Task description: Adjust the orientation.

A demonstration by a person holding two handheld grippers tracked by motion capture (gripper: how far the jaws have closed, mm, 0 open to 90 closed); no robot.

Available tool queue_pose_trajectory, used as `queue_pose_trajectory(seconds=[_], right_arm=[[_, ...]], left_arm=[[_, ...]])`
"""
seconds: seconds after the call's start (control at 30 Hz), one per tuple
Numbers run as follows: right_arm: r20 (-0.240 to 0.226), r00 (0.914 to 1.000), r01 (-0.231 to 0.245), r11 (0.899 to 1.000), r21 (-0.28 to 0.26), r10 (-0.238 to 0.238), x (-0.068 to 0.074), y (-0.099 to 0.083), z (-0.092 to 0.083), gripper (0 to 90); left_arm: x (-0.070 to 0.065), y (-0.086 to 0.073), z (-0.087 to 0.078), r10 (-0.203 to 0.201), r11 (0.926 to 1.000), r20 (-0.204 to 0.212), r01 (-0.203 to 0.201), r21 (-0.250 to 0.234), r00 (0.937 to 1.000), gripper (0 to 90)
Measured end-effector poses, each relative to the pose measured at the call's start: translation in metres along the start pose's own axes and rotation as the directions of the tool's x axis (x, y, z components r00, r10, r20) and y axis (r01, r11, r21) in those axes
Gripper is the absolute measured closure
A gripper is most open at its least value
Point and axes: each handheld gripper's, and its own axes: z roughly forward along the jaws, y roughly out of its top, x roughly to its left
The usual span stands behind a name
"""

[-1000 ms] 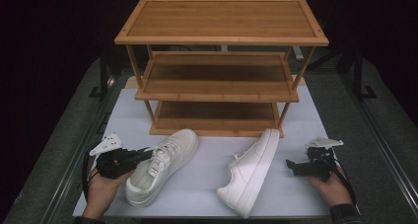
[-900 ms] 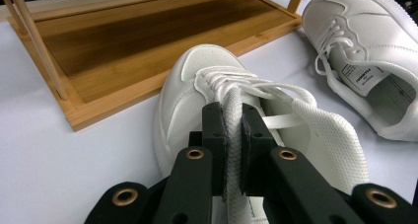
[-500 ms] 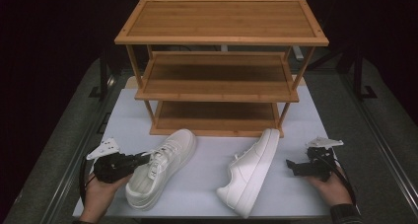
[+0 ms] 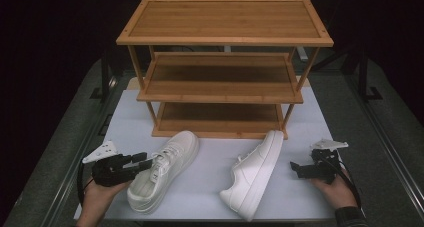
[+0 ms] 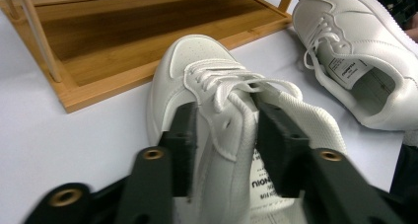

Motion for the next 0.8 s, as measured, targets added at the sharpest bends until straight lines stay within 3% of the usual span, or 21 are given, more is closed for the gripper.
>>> queue_pose_trajectory(seconds=[0.2,0.37,0.6,0.8], right_arm=[[0.0,1.0,-0.001,1.0,0.0,0.001,0.0,0.0,0.0,0.0],[0.0,1.0,-0.001,1.0,0.001,0.001,0.0,0.0,0.0,0.0],[0.001,1.0,-0.002,1.0,0.001,0.002,0.0,0.0,0.0,0.0],[0.001,1.0,-0.002,1.0,0.001,0.002,0.0,0.0,0.0,0.0]], left_arm=[[0.008,-0.005,-0.02,-0.004,0.9988,-0.029,0.002,-0.049,0.9996,46.7],[0.019,-0.013,-0.036,-0.024,0.9987,-0.08,0.021,-0.047,0.9965,41.9],[0.037,-0.032,-0.036,-0.017,0.9975,-0.19,0.03,0.065,0.9817,27.2],[0.047,-0.043,-0.025,0.005,0.9857,-0.261,0.039,0.164,0.9652,14.1]])
